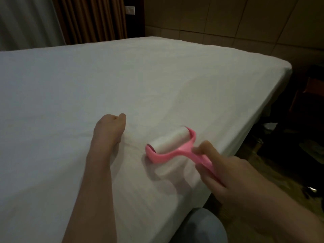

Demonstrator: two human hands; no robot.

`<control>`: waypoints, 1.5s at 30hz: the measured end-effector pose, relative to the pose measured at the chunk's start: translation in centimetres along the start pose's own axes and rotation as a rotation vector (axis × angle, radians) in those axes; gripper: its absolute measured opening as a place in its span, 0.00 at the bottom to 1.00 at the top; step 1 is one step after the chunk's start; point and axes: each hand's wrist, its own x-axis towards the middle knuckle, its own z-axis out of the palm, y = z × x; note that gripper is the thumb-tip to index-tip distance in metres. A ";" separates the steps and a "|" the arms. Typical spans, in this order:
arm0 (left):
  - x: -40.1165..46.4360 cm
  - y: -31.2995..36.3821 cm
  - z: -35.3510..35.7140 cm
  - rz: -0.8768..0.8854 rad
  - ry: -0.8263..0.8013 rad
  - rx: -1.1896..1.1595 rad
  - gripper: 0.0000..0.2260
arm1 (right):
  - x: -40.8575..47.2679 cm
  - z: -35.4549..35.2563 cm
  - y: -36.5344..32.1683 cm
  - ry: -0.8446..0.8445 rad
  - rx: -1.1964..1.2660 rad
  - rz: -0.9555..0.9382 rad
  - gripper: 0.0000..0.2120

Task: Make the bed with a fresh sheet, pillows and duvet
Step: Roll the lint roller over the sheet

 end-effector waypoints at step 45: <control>5.0 4.9 7.8 0.314 -0.258 0.293 0.16 | 2.7 -3.7 8.0 0.018 0.136 0.323 0.09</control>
